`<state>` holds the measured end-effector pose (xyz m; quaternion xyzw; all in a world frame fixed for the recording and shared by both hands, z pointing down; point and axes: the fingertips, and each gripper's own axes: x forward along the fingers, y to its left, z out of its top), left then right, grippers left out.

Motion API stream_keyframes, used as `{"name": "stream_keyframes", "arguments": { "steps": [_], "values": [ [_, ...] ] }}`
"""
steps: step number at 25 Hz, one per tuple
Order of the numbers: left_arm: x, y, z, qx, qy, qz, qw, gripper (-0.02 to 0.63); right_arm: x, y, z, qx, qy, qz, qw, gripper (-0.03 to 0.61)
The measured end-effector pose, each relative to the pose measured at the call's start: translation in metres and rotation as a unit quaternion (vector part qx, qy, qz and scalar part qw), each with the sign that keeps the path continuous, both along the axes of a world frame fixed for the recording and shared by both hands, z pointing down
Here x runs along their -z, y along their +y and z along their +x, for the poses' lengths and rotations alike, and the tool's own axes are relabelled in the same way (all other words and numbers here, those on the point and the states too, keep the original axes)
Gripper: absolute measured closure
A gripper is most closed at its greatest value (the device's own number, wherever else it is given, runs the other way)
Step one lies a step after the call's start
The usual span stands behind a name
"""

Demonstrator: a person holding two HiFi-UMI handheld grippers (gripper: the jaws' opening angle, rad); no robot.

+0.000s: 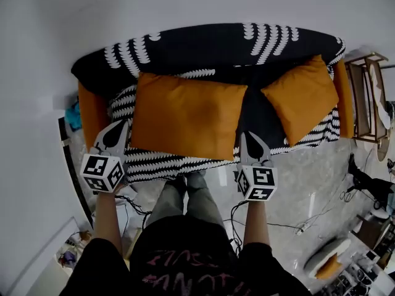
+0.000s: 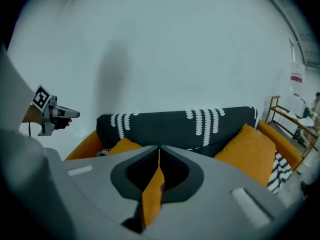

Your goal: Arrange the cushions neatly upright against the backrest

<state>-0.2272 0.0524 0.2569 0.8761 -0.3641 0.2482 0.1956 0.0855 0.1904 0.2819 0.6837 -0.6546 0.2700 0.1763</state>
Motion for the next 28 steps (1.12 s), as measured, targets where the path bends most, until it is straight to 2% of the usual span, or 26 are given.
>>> {"name": "stream_keyframes", "arguments": {
  "steps": [6,12,21,28],
  "values": [
    [-0.058,-0.028,0.008,0.005,-0.026,-0.024,0.9994,0.611,-0.060,-0.011,0.020,0.003,-0.022,-0.040,0.999,0.543],
    [-0.111,-0.051,0.002,-0.021,-0.055,-0.049,0.9971,0.606,-0.119,-0.010,0.016,0.007,-0.052,-0.083,0.995,0.488],
    [-0.210,-0.051,-0.003,-0.037,-0.080,-0.112,0.9897,0.467,-0.205,-0.007,0.018,-0.006,-0.088,-0.136,0.987,0.406],
    [-0.280,-0.056,-0.007,-0.045,-0.095,-0.153,0.9826,0.325,-0.273,0.006,0.037,-0.023,-0.125,-0.175,0.976,0.261]
  ]
}}
